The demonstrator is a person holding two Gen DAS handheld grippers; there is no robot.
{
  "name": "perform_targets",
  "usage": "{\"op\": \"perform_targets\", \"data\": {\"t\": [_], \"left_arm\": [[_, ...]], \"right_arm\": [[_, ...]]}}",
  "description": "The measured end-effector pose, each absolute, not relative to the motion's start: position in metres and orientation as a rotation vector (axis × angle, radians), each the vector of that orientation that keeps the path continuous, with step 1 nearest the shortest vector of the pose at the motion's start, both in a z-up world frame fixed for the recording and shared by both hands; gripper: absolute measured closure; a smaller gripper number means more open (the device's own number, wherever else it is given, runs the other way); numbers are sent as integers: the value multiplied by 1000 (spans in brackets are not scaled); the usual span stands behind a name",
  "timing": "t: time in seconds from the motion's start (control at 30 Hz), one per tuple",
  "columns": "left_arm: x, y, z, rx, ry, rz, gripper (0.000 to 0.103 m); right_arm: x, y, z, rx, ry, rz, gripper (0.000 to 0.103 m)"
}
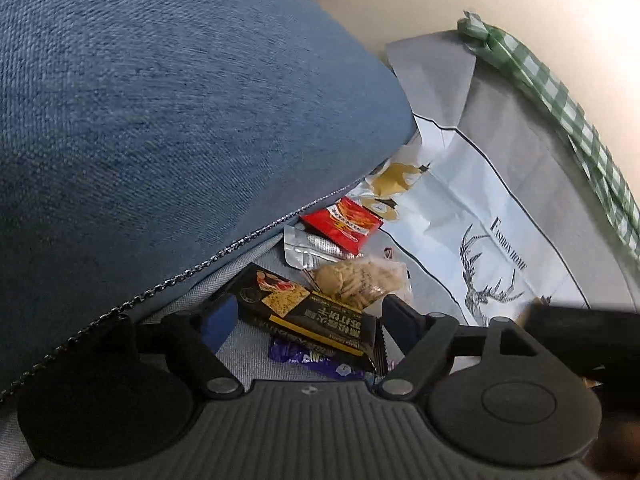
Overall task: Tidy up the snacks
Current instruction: 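Move both tools back to the snack pile, then grasp the red square candy pack with right tool while left tool approaches purple bar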
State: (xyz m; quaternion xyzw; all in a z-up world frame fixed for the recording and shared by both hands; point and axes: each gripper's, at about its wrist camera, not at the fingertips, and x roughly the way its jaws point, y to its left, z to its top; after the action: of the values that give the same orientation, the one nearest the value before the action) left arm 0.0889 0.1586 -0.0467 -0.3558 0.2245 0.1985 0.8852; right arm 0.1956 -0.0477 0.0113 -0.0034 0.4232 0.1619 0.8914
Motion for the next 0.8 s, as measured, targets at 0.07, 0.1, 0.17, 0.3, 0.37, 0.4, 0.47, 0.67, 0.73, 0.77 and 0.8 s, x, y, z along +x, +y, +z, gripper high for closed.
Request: {"op": "perform_targets", "data": {"t": [0.07,0.1,0.17,0.3,0.37,0.4,0.47,0.67,0.73,0.77,0.8], "left_arm": [[91,161,-49,-767,477,416,20],[93,162,-50,-773,480,416,20],[94,163,-51,-779,481,415,19],[101,164,-55,-793,478,431,18],[106,163,-56,-795,486,442,17],[108,162,-57,-795,488,446,17],[113,162,-58,-797,486,457,17],[128,160,-61,-754,501,500,17],[132,157,-61,-728,508,502,17],[133,156,-61,-718,511,501,17],[134,156,-61,-712,513,500,17]], "right_arm": [[210,-35,-11,-96,887,262,25],[215,-31,-20,-120,889,245,25],[227,-26,-37,-141,913,228,23],[238,-22,-63,-165,962,219,20],[244,-22,-71,-141,985,229,16],[245,-22,-72,-135,988,235,15],[247,-23,-72,-130,995,251,15],[240,-22,-70,-155,1033,328,16],[237,-22,-70,-171,1024,340,16],[236,-23,-70,-166,1024,342,17],[235,-24,-69,-161,1022,341,19]]}}
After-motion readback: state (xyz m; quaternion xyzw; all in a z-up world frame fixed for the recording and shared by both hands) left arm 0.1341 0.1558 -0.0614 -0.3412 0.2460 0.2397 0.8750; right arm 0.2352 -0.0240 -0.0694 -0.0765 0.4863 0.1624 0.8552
